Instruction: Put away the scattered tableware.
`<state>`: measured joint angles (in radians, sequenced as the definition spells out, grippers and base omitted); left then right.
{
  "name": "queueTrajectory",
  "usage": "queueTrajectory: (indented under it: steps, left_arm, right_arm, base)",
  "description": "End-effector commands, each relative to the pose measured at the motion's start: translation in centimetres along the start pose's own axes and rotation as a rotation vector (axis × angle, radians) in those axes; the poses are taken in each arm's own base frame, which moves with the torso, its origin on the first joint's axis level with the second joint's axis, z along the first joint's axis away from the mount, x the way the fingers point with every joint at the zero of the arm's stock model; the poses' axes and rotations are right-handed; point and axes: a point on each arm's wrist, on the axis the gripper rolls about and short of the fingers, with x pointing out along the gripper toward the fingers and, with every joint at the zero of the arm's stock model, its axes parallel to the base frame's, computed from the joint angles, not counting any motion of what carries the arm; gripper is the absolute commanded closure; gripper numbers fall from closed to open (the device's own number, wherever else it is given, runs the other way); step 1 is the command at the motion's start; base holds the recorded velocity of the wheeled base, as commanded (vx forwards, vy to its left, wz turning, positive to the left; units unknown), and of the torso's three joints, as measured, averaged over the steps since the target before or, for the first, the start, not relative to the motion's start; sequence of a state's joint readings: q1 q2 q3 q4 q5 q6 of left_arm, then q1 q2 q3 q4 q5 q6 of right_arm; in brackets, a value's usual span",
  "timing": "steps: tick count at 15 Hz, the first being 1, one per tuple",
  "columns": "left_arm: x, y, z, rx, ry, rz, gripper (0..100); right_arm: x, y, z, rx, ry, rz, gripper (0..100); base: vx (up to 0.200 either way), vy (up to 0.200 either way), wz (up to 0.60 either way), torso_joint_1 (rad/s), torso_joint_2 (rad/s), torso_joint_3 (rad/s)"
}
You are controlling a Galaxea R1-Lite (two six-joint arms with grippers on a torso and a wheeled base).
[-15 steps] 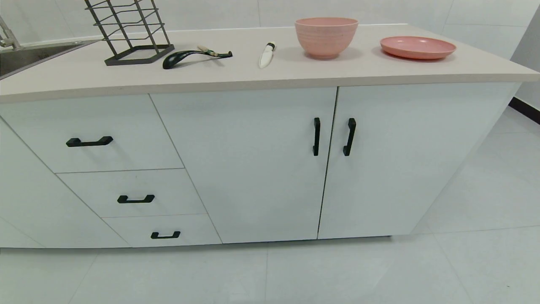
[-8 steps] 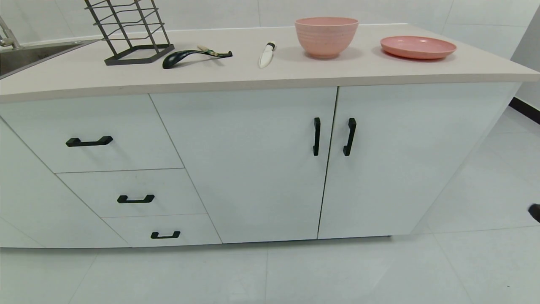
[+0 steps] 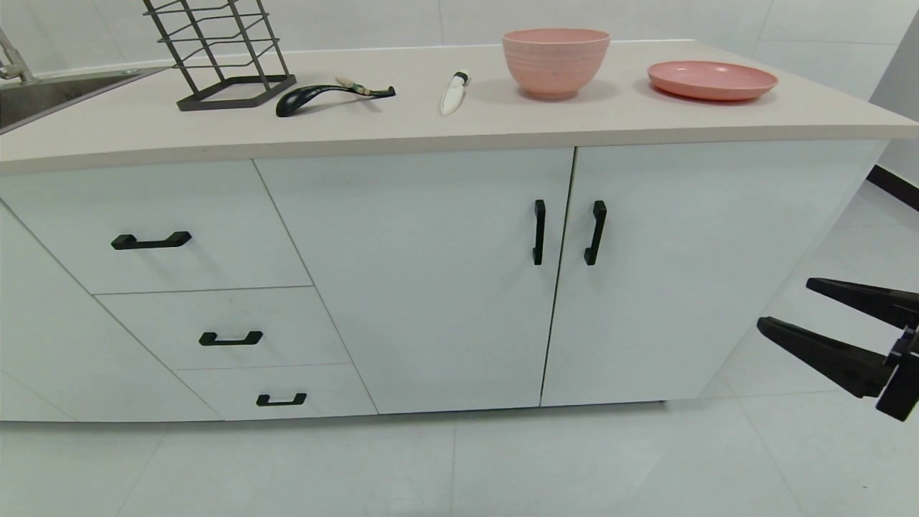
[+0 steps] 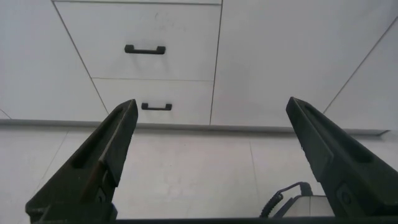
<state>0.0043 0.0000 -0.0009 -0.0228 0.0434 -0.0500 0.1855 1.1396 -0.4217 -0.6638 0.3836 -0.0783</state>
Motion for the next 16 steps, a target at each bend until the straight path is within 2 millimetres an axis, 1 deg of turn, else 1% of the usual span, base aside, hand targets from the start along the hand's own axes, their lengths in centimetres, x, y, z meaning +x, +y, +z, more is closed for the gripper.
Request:
queueTrajectory:
  steps: [1,2,3,4,6,7,8,9,11,12,13,14,15,16]
  left_arm:
    - [-0.1,-0.1,1.2,-0.004,-0.111,-0.006,0]
    - [-0.2,-0.1,1.9,-0.005,-0.180,-0.013,0]
    - [-0.3,-0.1,2.2,-0.005,-0.192,-0.023,0]
    - [-0.5,-0.2,3.0,-0.001,-0.189,-0.052,0]
    - [0.1,-0.6,5.8,0.018,-0.086,-0.238,0]
    - [1.1,-0.9,6.6,0.057,-0.019,-0.338,0]
    - [2.3,-1.2,7.1,0.122,0.037,-0.414,0]
    - [3.7,-1.5,7.8,0.191,0.056,-0.478,0]
    - [6.8,-2.5,9.4,0.287,0.043,-0.600,0]
    - [8.6,-3.2,10.2,0.306,0.033,-0.680,0]
    - [9.7,-3.7,10.5,0.308,0.036,-0.731,0]
    - [12.1,-5.3,10.2,0.297,0.053,-0.888,0]
    - [14.0,-6.3,9.7,0.287,0.051,-0.976,0]
    - [15.5,-6.9,9.4,0.294,0.033,-1.006,0]
  right_arm:
    - [2.2,-0.7,-1.7,-0.026,0.092,0.021,0]
    - [2.7,-0.9,-1.8,-0.058,0.088,0.023,0]
    - [3.3,-1.2,-1.8,-0.071,0.064,0.022,0]
    - [4.0,-1.4,-2.0,-0.080,0.046,0.020,0]
    - [5.3,-1.9,-2.7,-0.100,0.020,0.030,0]
    - [5.6,-1.9,-3.0,-0.128,0.003,0.064,0]
    - [5.8,-1.9,-3.3,-0.154,-0.013,0.088,0]
    - [5.8,-1.8,-3.7,-0.165,-0.024,0.094,0]
    - [5.4,-1.4,-4.2,-0.164,-0.020,0.120,0]
    - [5.1,-1.3,-4.2,-0.178,-0.031,0.124,0]
    - [4.9,-1.1,-4.1,-0.191,-0.046,0.131,0]
    - [4.8,-0.9,-3.7,-0.203,-0.069,0.138,0]
    - [4.8,-0.7,-3.5,-0.209,-0.084,0.146,0]
    - [4.8,-0.7,-3.4,-0.215,-0.097,0.146,0]
  base:
    - [0.000,0.000,0.00,0.000,0.00,0.000]
    - [0.000,0.000,0.00,0.000,0.00,0.000]
    - [0.000,0.000,0.00,0.000,0.00,0.000]
    - [0.000,0.000,0.00,0.000,0.00,0.000]
    - [0.000,0.000,0.00,0.000,0.00,0.000]
    - [0.000,0.000,0.00,0.000,0.00,0.000]
    - [0.000,0.000,0.00,0.000,0.00,0.000]
    - [0.000,0.000,0.00,0.000,0.00,0.000]
    - [0.000,0.000,0.00,0.000,0.00,0.000]
    - [0.000,0.000,0.00,0.000,0.00,0.000]
    - [0.000,0.000,0.00,0.000,0.00,0.000]
    - [0.000,0.000,0.00,0.000,0.00,0.000]
    - [0.000,0.000,0.00,0.000,0.00,0.000]
    - [0.000,0.000,0.00,0.000,0.00,0.000]
